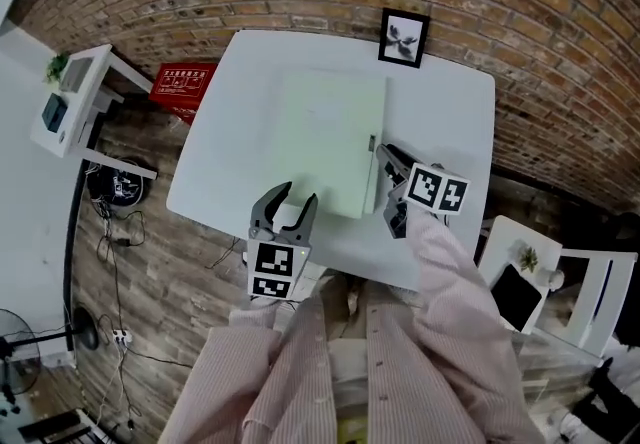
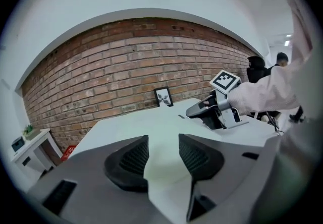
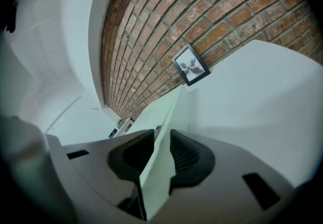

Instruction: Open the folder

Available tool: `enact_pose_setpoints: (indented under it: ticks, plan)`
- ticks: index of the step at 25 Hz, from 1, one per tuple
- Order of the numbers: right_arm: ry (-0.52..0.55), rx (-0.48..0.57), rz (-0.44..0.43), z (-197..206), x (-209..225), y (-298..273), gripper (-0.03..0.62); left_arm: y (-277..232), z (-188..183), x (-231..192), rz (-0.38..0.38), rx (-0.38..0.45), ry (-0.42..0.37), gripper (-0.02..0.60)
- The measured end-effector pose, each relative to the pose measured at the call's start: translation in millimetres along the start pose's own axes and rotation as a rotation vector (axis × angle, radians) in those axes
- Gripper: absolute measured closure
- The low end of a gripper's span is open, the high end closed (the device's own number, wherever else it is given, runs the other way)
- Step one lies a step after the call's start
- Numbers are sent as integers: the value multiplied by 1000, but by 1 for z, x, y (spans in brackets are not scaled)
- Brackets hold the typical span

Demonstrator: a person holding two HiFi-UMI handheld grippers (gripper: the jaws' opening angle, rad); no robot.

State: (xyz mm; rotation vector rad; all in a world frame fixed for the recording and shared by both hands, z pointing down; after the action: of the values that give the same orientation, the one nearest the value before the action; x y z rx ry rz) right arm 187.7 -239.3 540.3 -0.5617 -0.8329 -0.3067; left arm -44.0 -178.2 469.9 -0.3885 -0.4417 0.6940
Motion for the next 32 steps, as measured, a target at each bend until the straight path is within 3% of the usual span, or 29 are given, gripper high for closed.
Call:
enact_pose_setpoints:
  ticks: [5,10,18,29,32]
  plan:
    - [-52,10,9,6,4,-5,514,-6,2,9,90,-35,-157,388]
    - [-130,40,-26,8,8,-5,514,-12,5,18,174,-49,-259,372]
    - [-138,52,-19,8,9,-3,514,-19,2,45,255,-47,-448,348]
    - [-135,62,-5,9,9,-3,514,-24,8,60,307,-62,-542,328]
    - [-134,65,-3,9,8,-2,514,-27,10,63,287,-83,-620,330]
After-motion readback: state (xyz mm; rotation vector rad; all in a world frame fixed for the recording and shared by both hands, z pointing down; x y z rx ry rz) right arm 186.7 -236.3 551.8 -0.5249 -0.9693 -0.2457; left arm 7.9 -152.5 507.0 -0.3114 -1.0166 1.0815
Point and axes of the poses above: the fingertips, and each gripper's own axes: y backward along the fingers, x to its right, z out of its underside, the point moved 6 cm from there along y, backward along the fingers, and after that the axes turned 7 degrees about -y, right-handed, at the moved point
